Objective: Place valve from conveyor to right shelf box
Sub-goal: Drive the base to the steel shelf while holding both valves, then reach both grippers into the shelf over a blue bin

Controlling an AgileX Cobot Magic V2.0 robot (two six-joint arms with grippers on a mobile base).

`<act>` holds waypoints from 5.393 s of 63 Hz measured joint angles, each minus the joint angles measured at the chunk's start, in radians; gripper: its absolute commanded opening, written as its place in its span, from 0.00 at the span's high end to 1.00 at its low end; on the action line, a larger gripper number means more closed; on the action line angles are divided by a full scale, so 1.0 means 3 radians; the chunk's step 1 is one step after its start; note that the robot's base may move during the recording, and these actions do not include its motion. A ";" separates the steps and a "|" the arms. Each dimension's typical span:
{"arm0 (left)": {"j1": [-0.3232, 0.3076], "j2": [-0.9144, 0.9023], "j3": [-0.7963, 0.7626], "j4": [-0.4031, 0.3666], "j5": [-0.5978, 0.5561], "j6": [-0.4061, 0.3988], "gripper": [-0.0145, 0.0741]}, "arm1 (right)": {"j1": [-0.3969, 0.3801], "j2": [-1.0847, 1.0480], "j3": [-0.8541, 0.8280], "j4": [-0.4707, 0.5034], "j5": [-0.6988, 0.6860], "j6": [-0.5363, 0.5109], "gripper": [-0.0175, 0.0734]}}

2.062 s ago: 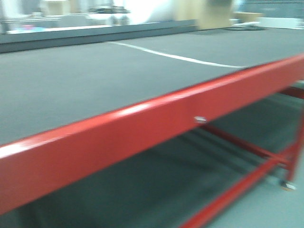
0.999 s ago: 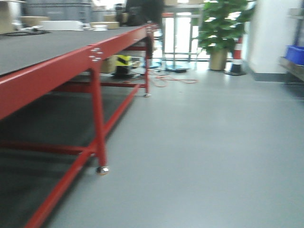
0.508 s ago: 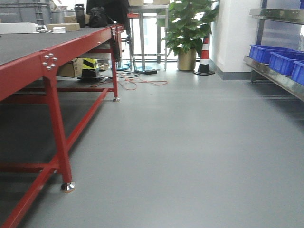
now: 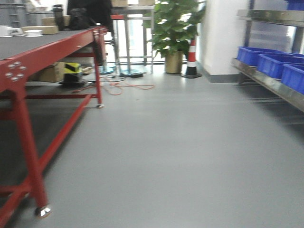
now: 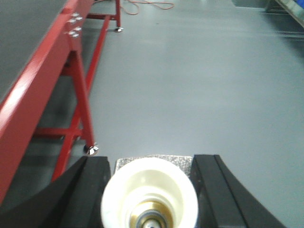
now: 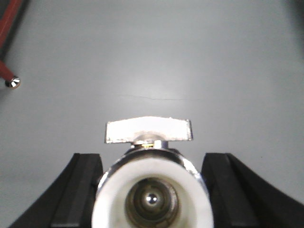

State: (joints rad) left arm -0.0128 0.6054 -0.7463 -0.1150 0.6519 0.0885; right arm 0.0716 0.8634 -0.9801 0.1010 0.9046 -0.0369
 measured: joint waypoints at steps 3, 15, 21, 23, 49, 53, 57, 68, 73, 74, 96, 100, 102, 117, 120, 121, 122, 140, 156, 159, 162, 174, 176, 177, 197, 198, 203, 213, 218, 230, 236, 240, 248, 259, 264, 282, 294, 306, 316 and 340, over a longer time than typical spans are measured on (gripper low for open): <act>0.0000 0.0000 0.0000 0.0000 0.0000 0.0000 0.96 | 0.0000 0.0000 0.0000 0.0006 0.0000 0.0000 0.99; 0.0000 0.0000 0.0000 0.0000 0.0000 0.0000 0.96 | 0.0000 0.0000 0.0000 0.0006 0.0000 0.0000 0.99; 0.0000 0.0000 0.0000 0.0000 0.0000 0.0000 0.96 | 0.0000 0.0000 0.0000 0.0006 0.0000 0.0000 0.99; 0.0000 0.0000 0.0000 0.0000 0.0000 0.0000 0.96 | 0.0000 0.0000 0.0000 0.0006 0.0000 0.0000 0.99; 0.0000 0.0000 0.0000 0.0000 0.0000 0.0000 0.96 | 0.0000 0.0000 0.0000 0.0006 0.0000 0.0000 0.99; 0.0000 0.0000 0.0000 0.0000 0.0000 0.0000 0.96 | 0.0000 0.0000 0.0000 0.0006 0.0000 0.0000 0.99; 0.0000 0.0000 0.0000 0.0000 -0.0007 0.0000 0.96 | 0.0000 0.0000 0.0000 0.0006 0.0000 0.0000 0.99; 0.0000 0.0000 0.0000 0.0000 -0.0007 0.0000 0.96 | 0.0000 0.0000 0.0000 0.0006 0.0000 0.0000 0.99; 0.0000 0.0000 0.0000 0.0000 -0.0007 0.0000 0.96 | 0.0000 0.0000 0.0000 0.0006 0.0000 0.0000 0.99; 0.0000 0.0000 0.0000 0.0000 -0.0007 0.0000 0.96 | 0.0000 0.0000 0.0000 0.0006 0.0000 0.0000 0.99; 0.0000 0.0000 0.0000 0.0000 -0.0007 0.0000 0.96 | 0.0000 0.0000 0.0000 0.0006 0.0000 0.0000 0.99; 0.0000 0.0000 0.0000 0.0000 -0.0007 0.0000 0.96 | 0.0000 0.0000 0.0000 0.0006 0.0000 0.0000 0.99; 0.0000 0.0000 0.0000 0.0000 -0.0007 0.0000 0.96 | 0.0000 0.0000 0.0000 0.0006 0.0000 0.0000 0.99; 0.0000 0.0000 0.0000 0.0000 -0.0007 0.0000 0.96 | 0.0000 0.0000 0.0000 -0.0007 0.0000 0.0000 0.99; 0.0000 0.0000 0.0000 0.0000 -0.0007 0.0000 0.96 | 0.0000 0.0000 0.0000 -0.0014 0.0000 0.0000 0.99; 0.0000 0.0000 0.0000 0.0000 -0.0007 0.0000 0.96 | 0.0000 0.0000 0.0000 -0.0014 0.0000 0.0000 0.99; 0.0000 0.0000 0.0000 0.0000 -0.0007 0.0000 0.96 | 0.0000 0.0000 0.0000 -0.0014 0.0000 0.0000 0.99; 0.0000 0.0000 0.0000 -0.0006 -0.0007 0.0000 0.96 | 0.0000 0.0000 0.0000 -0.0014 0.0000 0.0000 0.99; 0.0000 0.0000 0.0000 -0.0006 -0.0007 0.0000 0.96 | 0.0000 0.0000 0.0000 -0.0014 0.0000 0.0000 0.99; 0.0000 0.0000 0.0000 -0.0006 -0.0007 0.0000 0.96 | 0.0000 0.0000 0.0000 -0.0014 0.0000 0.0000 0.99; 0.0000 0.0000 0.0000 -0.0006 -0.0007 0.0000 0.96 | 0.0000 0.0000 0.0000 -0.0014 0.0000 0.0000 0.99; 0.0000 0.0000 0.0000 -0.0006 -0.0007 0.0000 0.96 | 0.0000 0.0000 0.0006 -0.0014 0.0000 0.0000 0.99; 0.0000 0.0000 0.0000 -0.0006 -0.0007 0.0000 0.96 | 0.0000 0.0000 0.0006 -0.0014 0.0000 0.0000 0.99; 0.0000 0.0000 0.0000 -0.0006 -0.0007 0.0000 0.96 | 0.0000 0.0000 0.0006 -0.0014 0.0000 0.0000 0.99; 0.0000 0.0000 0.0000 -0.0006 -0.0007 0.0000 0.96 | 0.0000 0.0000 0.0006 -0.0014 0.0000 0.0000 0.99; 0.0000 0.0000 0.0000 -0.0006 -0.0007 0.0000 0.96 | 0.0000 0.0000 0.0006 -0.0014 0.0000 0.0000 0.99; 0.0000 0.0000 0.0000 -0.0006 -0.0007 0.0000 0.96 | 0.0000 0.0000 0.0006 -0.0014 0.0000 0.0000 0.99; 0.0000 0.0000 0.0000 -0.0006 -0.0007 0.0000 0.96 | 0.0000 0.0000 0.0006 -0.0014 0.0000 0.0000 0.99; 0.0000 0.0000 0.0000 -0.0006 -0.0007 0.0000 0.96 | 0.0000 0.0000 0.0006 -0.0014 0.0000 0.0000 0.99; 0.0000 0.0000 0.0000 -0.0006 -0.0007 0.0000 0.96 | 0.0000 0.0000 0.0006 -0.0014 0.0000 0.0000 0.99; 0.0000 0.0000 0.0000 -0.0006 -0.0007 0.0000 0.96 | 0.0000 0.0000 0.0006 -0.0014 0.0000 0.0000 0.99; 0.0000 0.0000 0.0000 -0.0006 -0.0007 0.0000 0.96 | 0.0000 0.0000 0.0006 -0.0014 0.0000 0.0000 0.99; 0.0000 0.0000 0.0000 -0.0006 -0.0007 0.0000 0.96 | 0.0000 0.0000 0.0006 -0.0014 0.0000 0.0000 0.99; 0.0000 0.0000 0.0000 -0.0006 -0.0007 0.0000 0.96 | 0.0000 0.0000 0.0006 -0.0014 0.0000 0.0000 0.99; 0.0000 0.0000 0.0000 -0.0006 -0.0007 0.0000 0.96 | 0.0000 0.0000 0.0006 -0.0014 0.0000 0.0000 0.99; 0.0000 0.0000 0.0000 -0.0006 -0.0007 0.0000 0.96 | 0.0000 0.0000 0.0006 -0.0014 0.0000 0.0000 0.99; 0.0000 0.0000 0.0000 -0.0006 -0.0040 0.0000 0.96 | 0.0000 0.0000 0.0006 -0.0014 -0.0131 0.0000 0.99; 0.0000 0.0007 0.0000 -0.0006 -0.0086 0.0000 0.96 | 0.0000 0.0000 0.0006 -0.0014 -0.0320 0.0000 0.99; 0.0000 0.0166 -0.0090 -0.0006 -0.0100 0.0013 0.96 | 0.0000 0.0013 -0.0023 0.0007 -0.0502 0.0000 0.99; -0.0602 0.1147 -0.1399 0.0001 -0.0045 0.0196 0.96 | 0.0486 0.0652 -0.0885 0.0020 -0.0474 0.0000 0.99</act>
State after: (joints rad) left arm -0.1933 0.9494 -1.1661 -0.1148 0.6385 0.1473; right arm 0.2173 1.0591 -1.2457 0.1071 0.7624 -0.0369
